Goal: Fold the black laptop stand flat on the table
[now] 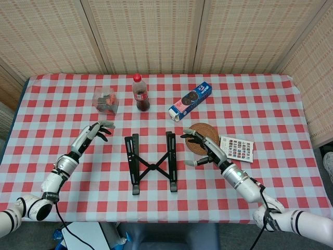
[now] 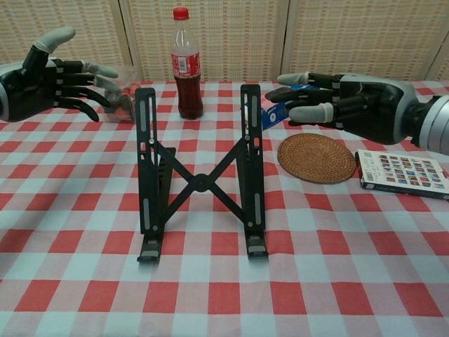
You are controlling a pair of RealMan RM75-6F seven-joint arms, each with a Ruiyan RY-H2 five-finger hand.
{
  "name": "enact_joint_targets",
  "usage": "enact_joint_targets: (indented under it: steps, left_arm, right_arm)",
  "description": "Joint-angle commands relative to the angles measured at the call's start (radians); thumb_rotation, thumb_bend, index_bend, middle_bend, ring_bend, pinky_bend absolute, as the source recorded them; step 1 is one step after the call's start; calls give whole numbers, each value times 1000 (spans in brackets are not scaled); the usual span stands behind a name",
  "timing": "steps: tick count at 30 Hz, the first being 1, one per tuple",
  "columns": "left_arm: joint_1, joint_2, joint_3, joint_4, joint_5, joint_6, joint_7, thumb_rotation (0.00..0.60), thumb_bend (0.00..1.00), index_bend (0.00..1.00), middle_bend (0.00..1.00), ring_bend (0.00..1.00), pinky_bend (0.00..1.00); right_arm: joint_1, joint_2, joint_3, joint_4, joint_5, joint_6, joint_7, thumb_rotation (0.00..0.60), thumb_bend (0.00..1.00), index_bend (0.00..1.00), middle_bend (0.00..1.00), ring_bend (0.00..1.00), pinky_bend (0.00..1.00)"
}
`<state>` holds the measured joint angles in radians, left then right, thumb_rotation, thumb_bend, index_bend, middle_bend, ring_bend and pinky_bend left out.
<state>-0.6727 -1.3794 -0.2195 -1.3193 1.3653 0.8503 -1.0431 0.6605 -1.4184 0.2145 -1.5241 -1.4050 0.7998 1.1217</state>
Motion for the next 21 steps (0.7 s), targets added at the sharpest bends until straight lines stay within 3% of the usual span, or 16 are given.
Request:
enact_joint_targets:
  steps: [1,13,21]
  left_arm:
    - [-10,-17,-5,3,-8,-19,-35,0,206,247,292,338,431]
    - [-34,-53,6,-19,40,-35,-167,31,206,297,348,388,465]
    - [-40,-29,27,-55,104,-8,-247,38,206,372,464,491,550]
  right_arm:
    - [15,-22,5,19,7,-9,6,600,0,118,188,51,98]
    - [64,-78,14,63,-3,-41,51,600,0,142,202,58,98]
    - [77,-95,-3,77,-58,-16,113,600,0,200,244,91,102]
